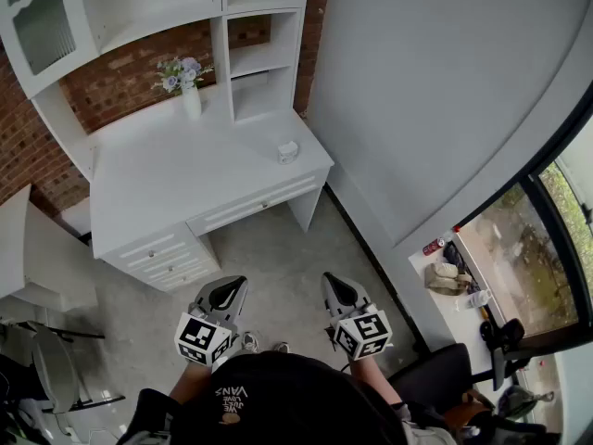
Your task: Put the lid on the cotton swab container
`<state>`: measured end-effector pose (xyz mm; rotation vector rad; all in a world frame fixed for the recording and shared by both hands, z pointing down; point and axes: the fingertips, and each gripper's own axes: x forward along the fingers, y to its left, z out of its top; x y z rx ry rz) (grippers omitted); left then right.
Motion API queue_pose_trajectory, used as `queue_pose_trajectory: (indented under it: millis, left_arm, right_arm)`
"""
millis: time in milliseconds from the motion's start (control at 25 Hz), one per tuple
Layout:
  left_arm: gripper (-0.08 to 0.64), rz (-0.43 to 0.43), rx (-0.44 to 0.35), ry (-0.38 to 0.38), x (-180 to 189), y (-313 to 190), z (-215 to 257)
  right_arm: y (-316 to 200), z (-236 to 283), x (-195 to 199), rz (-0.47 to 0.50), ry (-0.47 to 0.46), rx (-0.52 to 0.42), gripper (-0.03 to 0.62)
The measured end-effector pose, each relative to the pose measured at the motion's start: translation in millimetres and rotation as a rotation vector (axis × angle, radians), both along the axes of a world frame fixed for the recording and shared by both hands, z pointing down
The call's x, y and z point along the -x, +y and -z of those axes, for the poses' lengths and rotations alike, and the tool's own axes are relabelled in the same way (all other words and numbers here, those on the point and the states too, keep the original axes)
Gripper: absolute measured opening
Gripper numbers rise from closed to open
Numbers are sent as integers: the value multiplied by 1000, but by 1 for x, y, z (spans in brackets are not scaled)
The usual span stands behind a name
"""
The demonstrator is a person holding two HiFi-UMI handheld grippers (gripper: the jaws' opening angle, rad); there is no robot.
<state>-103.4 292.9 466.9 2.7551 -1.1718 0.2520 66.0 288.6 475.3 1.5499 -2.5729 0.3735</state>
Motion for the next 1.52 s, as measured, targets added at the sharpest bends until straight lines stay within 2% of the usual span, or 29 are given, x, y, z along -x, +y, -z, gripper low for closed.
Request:
queue_pose_trajectory:
  millis: [160,360,480,640,760,840,920,960,1200,1520]
  left_arm:
    - [6,3,1,-6,-5,-1,-2]
    - [6,17,-2,18,-14,0,-3]
    - [6,28,3,27,-17,0,-8]
    - [8,-1,31,28,-24,0,-17]
    - [8,-16,51,26,-30,-9,-24]
    - [25,-27,64,32,-34,-20,-27]
    - [91,-43,80,38,-36,-32,-31]
    - [101,-54,85,40,-38,-39,-32]
    - [130,-111,116,46,-33,-90,-42]
    - [155,-167,131,35,-17,-176,-44]
  right_arm:
    - [-1,0,-2,18,-3,-1,-2]
    - [-1,1,-9,19,-87,-2,0]
    - [-1,-5,-17,3,-67,-1,0]
    - [-1,-10,-20,2,-71,15,0]
    - [-7,-16,-22,-3,-75,30,72]
    - [-14,-19,-23,-11,-75,43,92]
    - [-25,-24,-25,-24,-70,48,116]
    - [-32,-26,-25,-32,-67,48,123]
    - [-84,-30,-16,-70,-68,62,186]
    - [-164,-35,0,-105,-54,75,218]
